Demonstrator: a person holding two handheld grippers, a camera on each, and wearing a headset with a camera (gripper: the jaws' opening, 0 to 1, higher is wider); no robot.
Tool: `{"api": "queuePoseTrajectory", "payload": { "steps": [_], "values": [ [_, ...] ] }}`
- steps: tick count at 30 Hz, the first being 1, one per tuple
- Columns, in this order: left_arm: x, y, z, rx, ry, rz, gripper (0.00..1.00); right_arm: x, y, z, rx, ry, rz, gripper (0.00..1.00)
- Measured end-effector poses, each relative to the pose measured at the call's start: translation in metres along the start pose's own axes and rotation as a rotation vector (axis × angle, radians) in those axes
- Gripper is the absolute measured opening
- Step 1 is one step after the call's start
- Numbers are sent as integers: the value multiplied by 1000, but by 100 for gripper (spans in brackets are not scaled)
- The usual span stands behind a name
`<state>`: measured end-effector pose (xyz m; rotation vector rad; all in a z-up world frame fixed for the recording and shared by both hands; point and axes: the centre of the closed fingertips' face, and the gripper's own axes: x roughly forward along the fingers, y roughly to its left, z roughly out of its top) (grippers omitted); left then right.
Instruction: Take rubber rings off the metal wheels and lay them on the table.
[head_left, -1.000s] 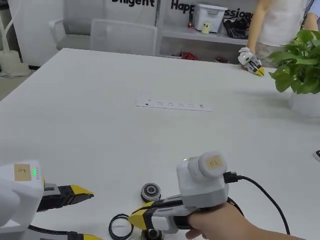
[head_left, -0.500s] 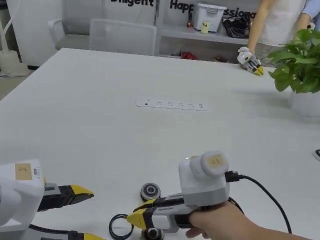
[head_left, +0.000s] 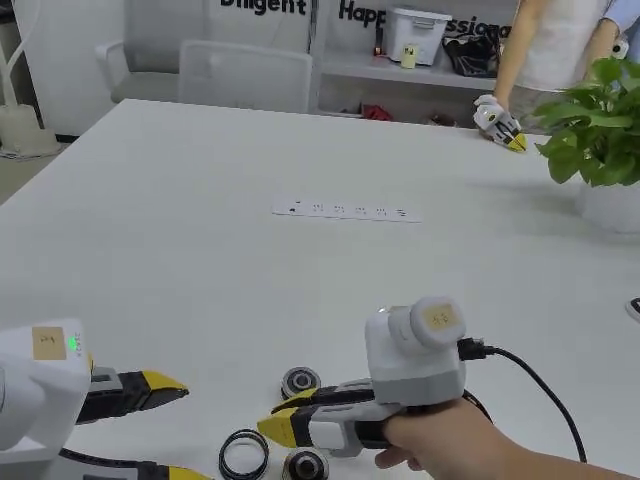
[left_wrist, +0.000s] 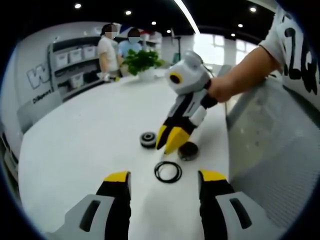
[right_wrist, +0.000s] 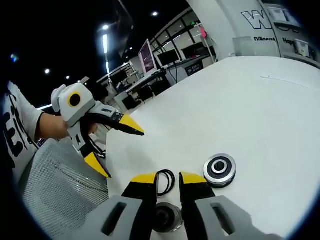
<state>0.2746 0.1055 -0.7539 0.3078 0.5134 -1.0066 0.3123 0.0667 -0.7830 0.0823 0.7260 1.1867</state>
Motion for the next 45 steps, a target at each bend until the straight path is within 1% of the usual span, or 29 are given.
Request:
{"api": "queuePoseTrajectory", "payload": {
  "steps": [3, 12, 20, 28, 31, 36, 42, 45],
  "values": [
    [0, 2, 3, 3, -4, 2, 55, -2, -1, 2, -4, -7, -3, 15],
    [-2, 8, 7, 12, -7, 11, 55, -15, -10, 14, -9, -43, -25, 16],
    [-1, 12, 12, 23, -11, 14, 55, -30, -19, 27, -3, -85, -52, 16],
    [1, 18, 18, 30, -17, 19, 55, -43, -28, 34, -4, -109, -76, 17],
    [2, 21, 20, 34, -18, 23, 55, -47, -30, 35, -9, -113, -83, 18],
    [4, 29, 27, 40, -24, 31, 55, -53, -36, 37, -20, -117, -96, 19],
    [10, 36, 34, 46, -30, 34, 54, -57, -41, 37, -46, -109, -108, 20],
    [13, 39, 35, 45, -29, 37, 54, -58, -43, 36, -61, -102, -112, 20]
  ]
}}
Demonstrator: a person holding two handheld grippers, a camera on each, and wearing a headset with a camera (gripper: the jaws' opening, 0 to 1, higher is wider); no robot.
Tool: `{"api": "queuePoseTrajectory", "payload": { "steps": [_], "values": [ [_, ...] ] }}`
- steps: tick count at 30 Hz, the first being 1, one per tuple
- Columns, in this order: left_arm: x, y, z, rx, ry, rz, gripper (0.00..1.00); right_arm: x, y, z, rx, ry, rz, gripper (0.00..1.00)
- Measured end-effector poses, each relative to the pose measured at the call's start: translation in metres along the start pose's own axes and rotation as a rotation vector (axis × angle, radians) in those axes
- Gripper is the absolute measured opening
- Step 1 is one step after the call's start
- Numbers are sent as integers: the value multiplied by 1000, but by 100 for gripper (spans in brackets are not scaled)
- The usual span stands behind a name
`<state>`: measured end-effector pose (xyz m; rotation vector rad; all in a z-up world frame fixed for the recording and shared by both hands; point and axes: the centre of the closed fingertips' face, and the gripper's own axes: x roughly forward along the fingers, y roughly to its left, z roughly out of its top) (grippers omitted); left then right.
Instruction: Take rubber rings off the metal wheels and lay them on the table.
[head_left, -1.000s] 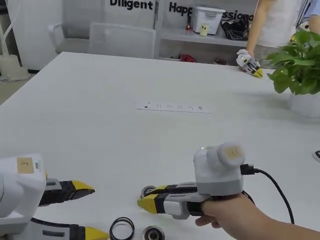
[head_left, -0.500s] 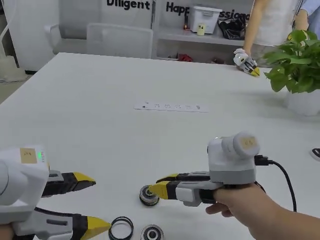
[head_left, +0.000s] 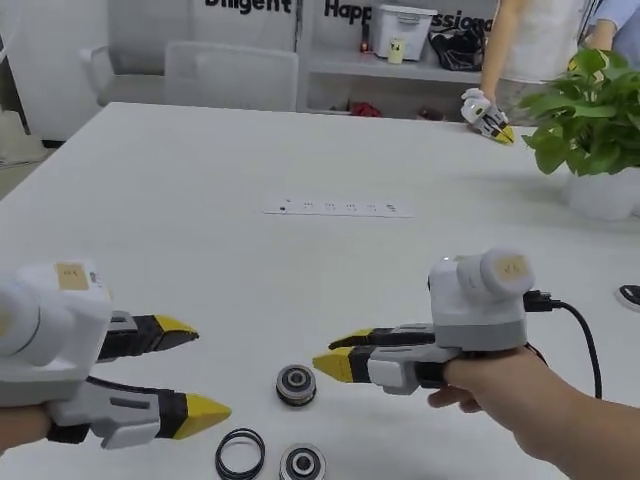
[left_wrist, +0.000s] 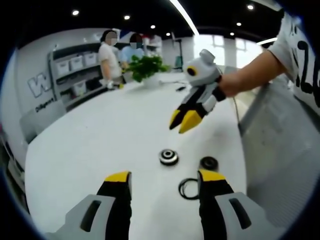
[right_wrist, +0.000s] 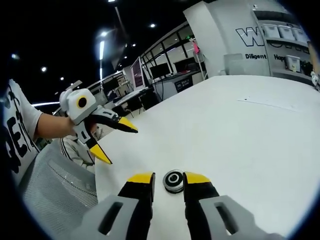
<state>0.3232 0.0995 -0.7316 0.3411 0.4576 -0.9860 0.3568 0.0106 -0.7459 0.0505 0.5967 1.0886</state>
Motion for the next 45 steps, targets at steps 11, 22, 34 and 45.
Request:
{"api": "queuePoseTrajectory", "payload": {
  "steps": [11, 22, 34, 45],
  "values": [
    [13, 5, 0, -3, 11, -6, 53, 0, -12, -10, -65, 38, -22, 20],
    [26, 5, -3, -11, 25, -27, 52, 4, -19, -27, -113, 95, -26, 20],
    [40, 5, -8, -17, 44, -46, 50, 14, -17, -41, -158, 149, 3, 20],
    [54, 2, -10, -25, 54, -73, 48, 22, -16, -48, -169, 163, 29, 19]
  ]
}}
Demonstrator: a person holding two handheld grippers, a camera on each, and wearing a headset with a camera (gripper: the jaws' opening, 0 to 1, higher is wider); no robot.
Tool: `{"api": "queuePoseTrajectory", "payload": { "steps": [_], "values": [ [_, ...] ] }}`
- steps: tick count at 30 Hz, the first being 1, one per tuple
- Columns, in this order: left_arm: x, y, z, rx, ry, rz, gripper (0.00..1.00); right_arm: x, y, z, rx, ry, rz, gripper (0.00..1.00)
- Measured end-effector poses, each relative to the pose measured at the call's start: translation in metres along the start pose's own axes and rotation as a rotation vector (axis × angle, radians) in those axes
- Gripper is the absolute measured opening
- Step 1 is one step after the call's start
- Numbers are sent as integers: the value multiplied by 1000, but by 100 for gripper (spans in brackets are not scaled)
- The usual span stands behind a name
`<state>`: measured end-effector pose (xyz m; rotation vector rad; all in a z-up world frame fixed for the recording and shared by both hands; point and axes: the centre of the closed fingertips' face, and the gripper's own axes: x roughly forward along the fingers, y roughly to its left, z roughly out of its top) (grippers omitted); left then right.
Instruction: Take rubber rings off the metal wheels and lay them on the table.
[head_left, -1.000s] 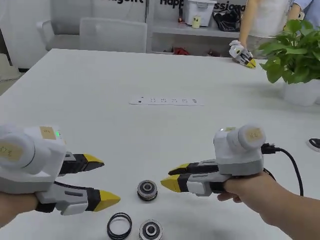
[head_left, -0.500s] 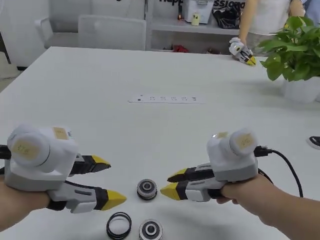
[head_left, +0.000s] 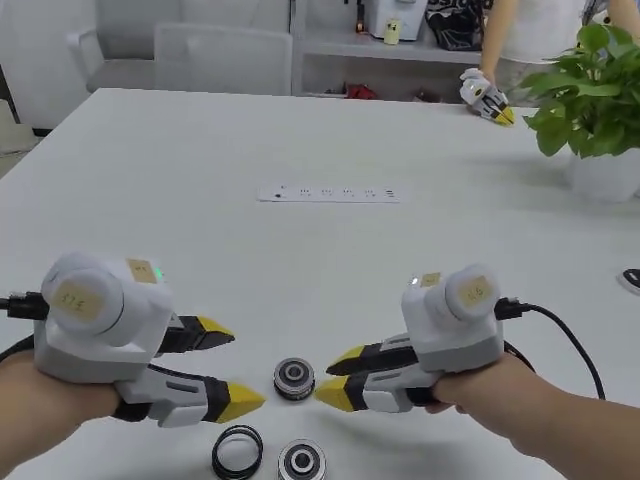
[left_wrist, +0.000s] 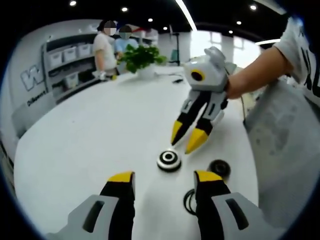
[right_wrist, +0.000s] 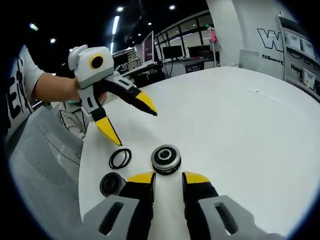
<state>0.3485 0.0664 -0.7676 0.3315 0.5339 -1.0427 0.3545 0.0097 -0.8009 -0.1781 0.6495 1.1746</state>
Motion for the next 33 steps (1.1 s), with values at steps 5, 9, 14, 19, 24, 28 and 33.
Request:
{"api": "queuePoseTrajectory", "payload": {
  "steps": [5, 9, 14, 19, 24, 28, 33],
  "values": [
    [7, -2, 1, -3, 2, -14, 47, 4, 0, 0, -4, -1, 8, 19],
    [12, -2, 0, -7, 6, -21, 44, 6, 0, 0, 1, -4, 12, 18],
    [19, -3, 1, -17, 4, -32, 43, 7, -1, 0, 7, -15, 19, 17],
    [26, -4, 4, -24, 1, -39, 42, 9, -1, 0, 2, -18, 21, 16],
    [32, -7, 7, -22, 0, -52, 40, 11, 0, -1, 1, -15, 22, 15],
    [36, -8, 6, -15, 8, -59, 35, 11, -1, -2, 4, -14, 19, 15],
    [40, -10, 5, -17, 16, -65, 34, 11, -1, -3, 9, -18, 18, 14]
  ]
}}
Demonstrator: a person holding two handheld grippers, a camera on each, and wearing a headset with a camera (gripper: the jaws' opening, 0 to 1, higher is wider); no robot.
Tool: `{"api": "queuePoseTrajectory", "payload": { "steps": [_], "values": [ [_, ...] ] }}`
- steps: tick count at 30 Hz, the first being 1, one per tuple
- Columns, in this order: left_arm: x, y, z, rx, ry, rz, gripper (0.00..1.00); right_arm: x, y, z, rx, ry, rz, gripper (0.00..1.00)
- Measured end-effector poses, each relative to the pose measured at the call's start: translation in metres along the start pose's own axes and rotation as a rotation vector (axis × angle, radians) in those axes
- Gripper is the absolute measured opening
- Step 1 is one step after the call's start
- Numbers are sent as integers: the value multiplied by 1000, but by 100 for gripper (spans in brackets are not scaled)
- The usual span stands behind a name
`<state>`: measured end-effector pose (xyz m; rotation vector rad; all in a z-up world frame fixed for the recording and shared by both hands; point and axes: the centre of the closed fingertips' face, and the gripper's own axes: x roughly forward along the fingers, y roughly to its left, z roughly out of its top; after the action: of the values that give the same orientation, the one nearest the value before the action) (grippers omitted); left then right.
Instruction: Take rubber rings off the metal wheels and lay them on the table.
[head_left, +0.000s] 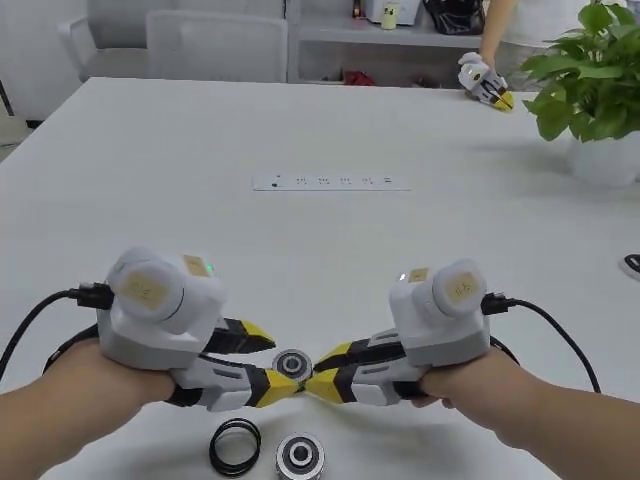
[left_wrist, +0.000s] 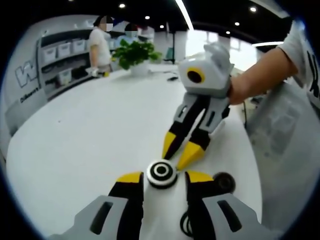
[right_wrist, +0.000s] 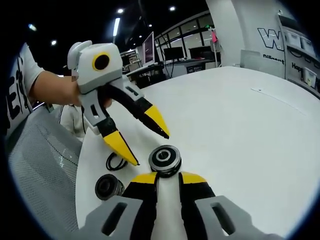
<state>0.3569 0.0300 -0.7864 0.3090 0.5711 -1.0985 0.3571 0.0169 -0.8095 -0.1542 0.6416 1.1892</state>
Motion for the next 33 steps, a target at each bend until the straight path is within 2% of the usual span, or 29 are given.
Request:
{"api": "queuePoseTrajectory", "payload": {
  "steps": [6, 13, 17, 29, 33],
  "values": [
    [4, 1, 0, 3, 5, 0, 26, 1, 1, 0, -3, -2, 1, 14],
    [8, 1, -1, 11, 19, -2, 22, 1, 0, 1, -2, -8, 0, 13],
    [11, 5, 0, 29, 22, 10, 15, 1, 0, 1, -3, -10, -2, 13],
    [12, 7, 0, 8, 17, 35, 14, 1, 1, 1, -10, -35, -1, 11],
    [12, 6, 0, 4, 12, 48, 13, 1, 0, 1, 35, -44, -12, 10]
  ]
}}
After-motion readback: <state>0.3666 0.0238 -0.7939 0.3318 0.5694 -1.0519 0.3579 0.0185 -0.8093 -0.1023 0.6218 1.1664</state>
